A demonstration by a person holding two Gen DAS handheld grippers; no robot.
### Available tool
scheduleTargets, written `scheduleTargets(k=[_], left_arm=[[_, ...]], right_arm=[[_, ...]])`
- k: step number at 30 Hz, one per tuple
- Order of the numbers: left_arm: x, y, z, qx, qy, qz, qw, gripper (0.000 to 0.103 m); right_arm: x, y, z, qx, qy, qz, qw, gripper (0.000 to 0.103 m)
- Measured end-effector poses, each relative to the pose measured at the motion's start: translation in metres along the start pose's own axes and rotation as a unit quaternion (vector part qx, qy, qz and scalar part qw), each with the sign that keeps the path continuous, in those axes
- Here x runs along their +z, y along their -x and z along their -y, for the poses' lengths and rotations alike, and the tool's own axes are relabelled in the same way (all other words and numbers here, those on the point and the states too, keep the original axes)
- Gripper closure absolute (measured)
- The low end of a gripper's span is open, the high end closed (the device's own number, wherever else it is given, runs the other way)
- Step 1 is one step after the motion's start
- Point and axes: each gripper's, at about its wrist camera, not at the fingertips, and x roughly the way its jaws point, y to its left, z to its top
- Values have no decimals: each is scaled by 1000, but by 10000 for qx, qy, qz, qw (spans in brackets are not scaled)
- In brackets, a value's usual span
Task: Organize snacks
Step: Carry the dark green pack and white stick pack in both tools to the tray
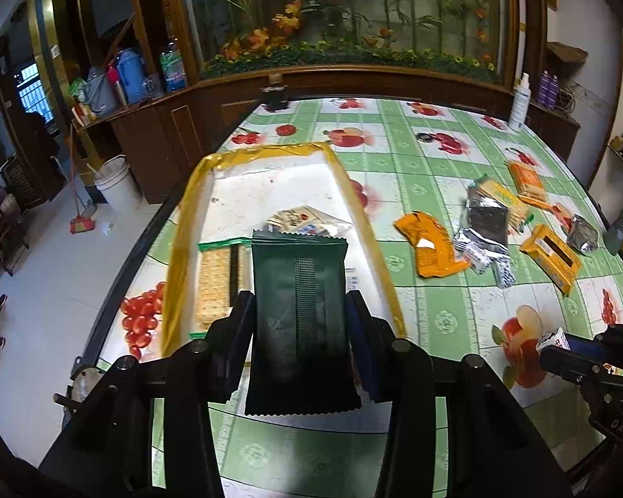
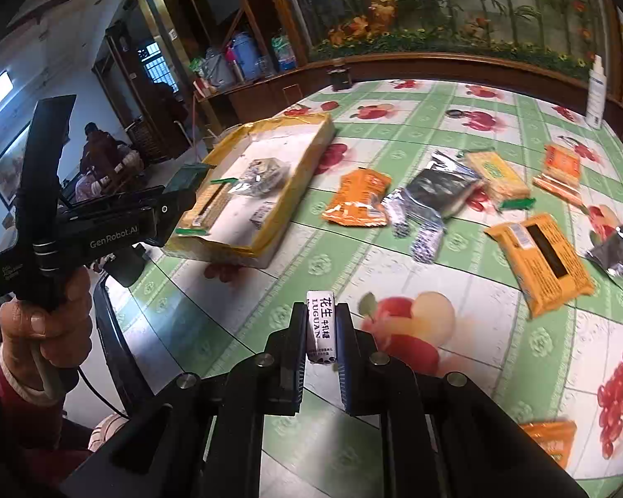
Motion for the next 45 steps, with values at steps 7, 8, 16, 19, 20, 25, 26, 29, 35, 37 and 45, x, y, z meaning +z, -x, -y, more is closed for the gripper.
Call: scheduleTargets(k=[7,8,16,19,20,25,26,29,35,37,45], left_arm=[[2,-3,-18,213,136,98,9996,61],[2,-4,-20,245,154,107,9995,61],[4,-12,-32,375,252,80,9989,61],[4,-15,-35,424,273,54,9987,61],[4,-16,-36,423,285,39,9987,61],[5,-25,-40,445,311,-43,9985,61],[5,-27,-41,452,317,-58,9985,61],[5,-33,-45,478,344,-125,9982,61],[5,-50,-48,558,339,-297,9974,61],[5,-57,-49,593,341,-364,9970,61],[5,-83,-57,638,425,-659,9949,61]], right_arm=[[14,-19,-19,213,111,-77,9997,90],[16,-22,-21,242,127,-92,9996,90],[27,-42,-32,419,161,-187,9988,90],[31,-48,-34,468,175,-203,9985,90],[32,-50,-35,488,184,-215,9984,90],[41,-61,-38,549,244,-264,9978,90],[43,-64,-39,565,251,-273,9977,90],[48,-72,-41,620,259,-283,9973,90],[65,-95,-46,764,286,-330,9961,90],[73,-103,-47,860,251,-326,9954,90],[96,-137,-57,923,388,-416,9941,90]])
